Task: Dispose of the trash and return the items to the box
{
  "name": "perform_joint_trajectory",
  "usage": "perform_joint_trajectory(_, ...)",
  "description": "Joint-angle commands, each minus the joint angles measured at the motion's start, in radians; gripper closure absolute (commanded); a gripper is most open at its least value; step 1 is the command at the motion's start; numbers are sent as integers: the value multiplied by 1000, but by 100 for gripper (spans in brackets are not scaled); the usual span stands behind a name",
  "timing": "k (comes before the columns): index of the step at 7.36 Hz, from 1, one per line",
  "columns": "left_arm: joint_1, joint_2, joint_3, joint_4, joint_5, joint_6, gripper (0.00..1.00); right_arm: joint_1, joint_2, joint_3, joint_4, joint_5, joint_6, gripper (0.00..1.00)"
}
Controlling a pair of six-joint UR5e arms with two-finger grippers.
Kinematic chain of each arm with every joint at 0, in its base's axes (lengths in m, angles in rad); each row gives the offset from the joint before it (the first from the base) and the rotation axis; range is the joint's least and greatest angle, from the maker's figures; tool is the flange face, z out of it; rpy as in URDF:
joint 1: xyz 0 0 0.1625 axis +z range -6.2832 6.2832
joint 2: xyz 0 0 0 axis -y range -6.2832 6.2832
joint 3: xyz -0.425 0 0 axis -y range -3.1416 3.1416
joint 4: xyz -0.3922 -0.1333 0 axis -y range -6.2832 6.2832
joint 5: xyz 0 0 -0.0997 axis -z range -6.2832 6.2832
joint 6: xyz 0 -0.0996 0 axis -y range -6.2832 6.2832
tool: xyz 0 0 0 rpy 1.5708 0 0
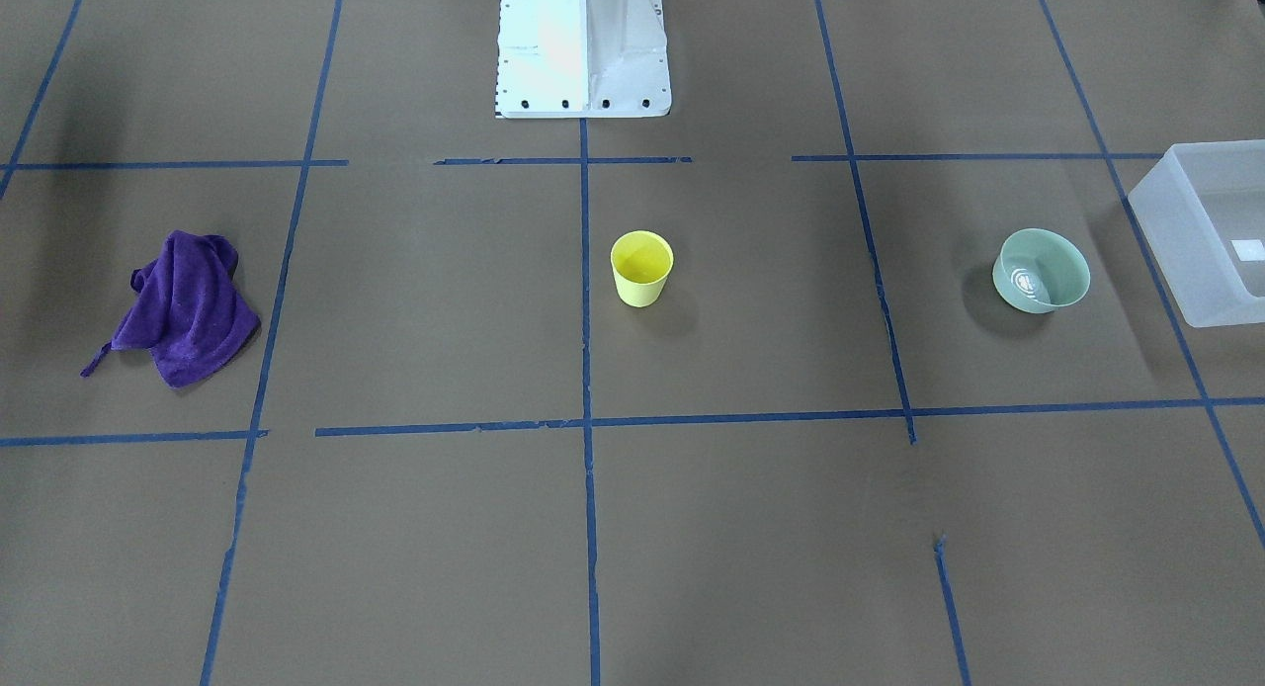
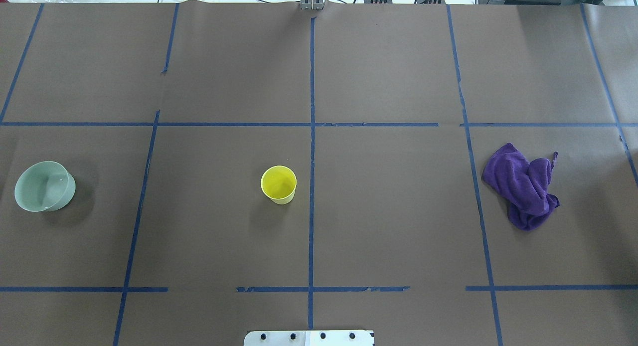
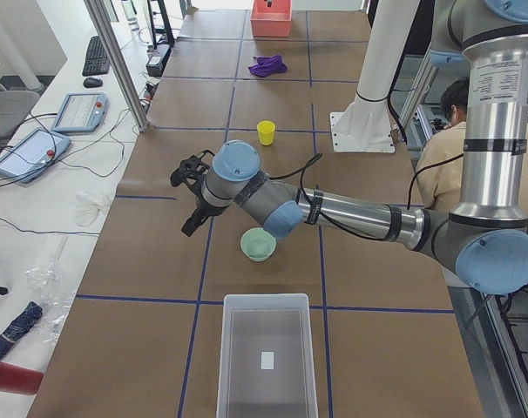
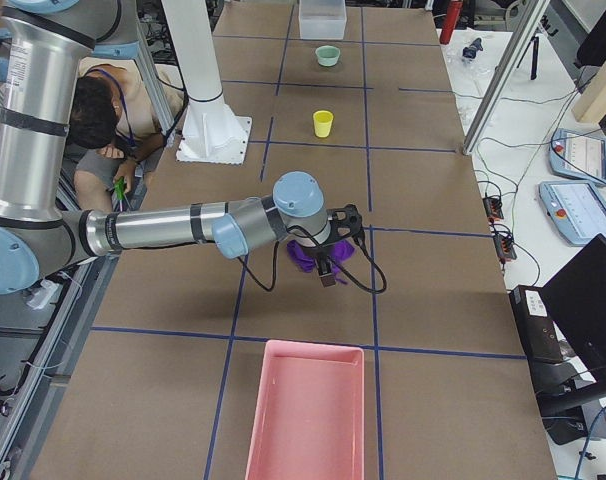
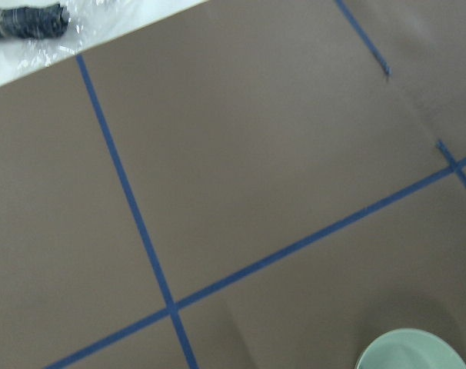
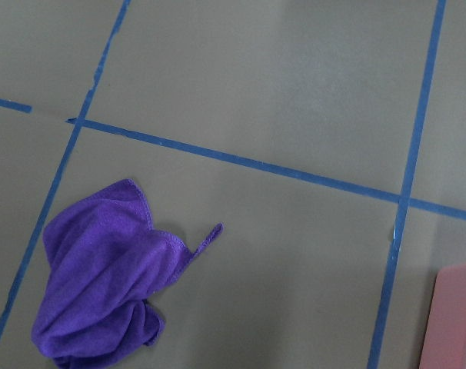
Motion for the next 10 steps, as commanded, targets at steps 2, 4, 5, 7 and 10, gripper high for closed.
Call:
perform_joint_trajectory(2, 195, -64, -79, -172, 44, -634, 0, 0, 25, -17, 18, -2, 11, 0)
perform_joint_trajectory(4, 449, -118, -155, -169, 338, -870, 0, 0, 23, -32, 21, -1, 37, 0)
perform_joint_trajectory(5, 598, -190, -153, -137, 484, -929, 0, 0, 25, -29, 21, -1, 45, 0)
perform_joint_trajectory(7, 738, -426, -176, 309, 507, -1092, 0, 0, 25, -34, 24, -2, 45, 0)
perform_joint_trajectory(10, 964, -523, -144, 489, 726, -1474, 11, 0, 25, -37, 24, -2, 43, 0)
